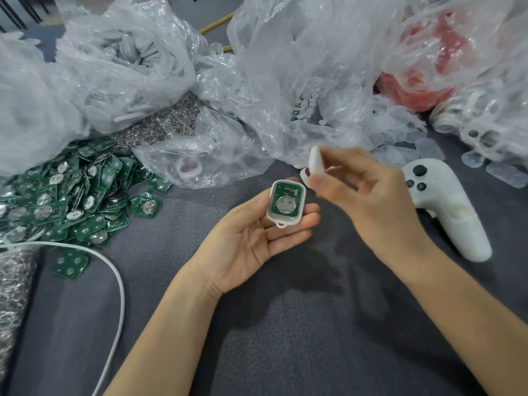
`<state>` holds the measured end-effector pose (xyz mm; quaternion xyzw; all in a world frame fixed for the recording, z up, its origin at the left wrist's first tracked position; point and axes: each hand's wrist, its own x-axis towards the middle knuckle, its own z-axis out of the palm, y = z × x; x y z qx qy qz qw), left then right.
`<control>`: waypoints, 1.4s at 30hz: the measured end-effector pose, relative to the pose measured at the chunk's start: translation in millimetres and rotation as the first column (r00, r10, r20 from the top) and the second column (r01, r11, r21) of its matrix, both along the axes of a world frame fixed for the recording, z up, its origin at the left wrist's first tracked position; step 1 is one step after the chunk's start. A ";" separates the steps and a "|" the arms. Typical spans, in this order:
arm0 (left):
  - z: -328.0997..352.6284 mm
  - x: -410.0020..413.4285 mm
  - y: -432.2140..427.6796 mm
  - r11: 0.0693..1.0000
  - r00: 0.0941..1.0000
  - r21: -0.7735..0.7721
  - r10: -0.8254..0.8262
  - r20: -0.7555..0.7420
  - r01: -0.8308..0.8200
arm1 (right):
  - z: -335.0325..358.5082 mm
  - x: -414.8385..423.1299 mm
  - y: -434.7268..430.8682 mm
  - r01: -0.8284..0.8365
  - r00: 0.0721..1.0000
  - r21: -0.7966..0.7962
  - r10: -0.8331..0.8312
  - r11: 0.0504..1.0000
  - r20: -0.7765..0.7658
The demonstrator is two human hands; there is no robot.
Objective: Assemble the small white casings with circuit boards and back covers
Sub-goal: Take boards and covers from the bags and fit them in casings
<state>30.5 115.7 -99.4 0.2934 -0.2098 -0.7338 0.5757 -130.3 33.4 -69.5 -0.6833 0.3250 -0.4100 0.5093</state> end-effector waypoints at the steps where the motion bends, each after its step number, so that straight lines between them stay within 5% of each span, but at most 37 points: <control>1: 0.0 0.0 -0.1 1.000 1.000 0.008 0.005 -0.006 -0.005 | -0.2 -0.6 -2.7 0.034 0.999 0.032 -0.035 0.999 0.022; 12: 0.2 -2.1 -0.6 1.000 0.998 0.014 0.027 0.050 -0.028 | -9.7 -1.1 -6.9 0.075 0.992 -0.059 -0.080 0.995 -0.098; 19: -1.1 -3.7 -2.2 0.997 0.994 0.053 0.053 0.096 -0.059 | -14.1 2.1 2.9 -0.081 0.944 -0.428 -0.068 0.900 -0.322; 25: -1.4 -1.4 -2.0 0.999 0.997 0.038 0.002 0.072 -0.005 | -20.7 5.8 7.1 -0.140 0.907 -0.513 -0.099 0.847 -0.410; 42: -4.7 -1.1 1.5 0.999 0.990 -0.042 0.002 0.140 0.004 | -29.2 7.4 4.3 -0.195 0.937 -0.203 0.121 0.960 -0.328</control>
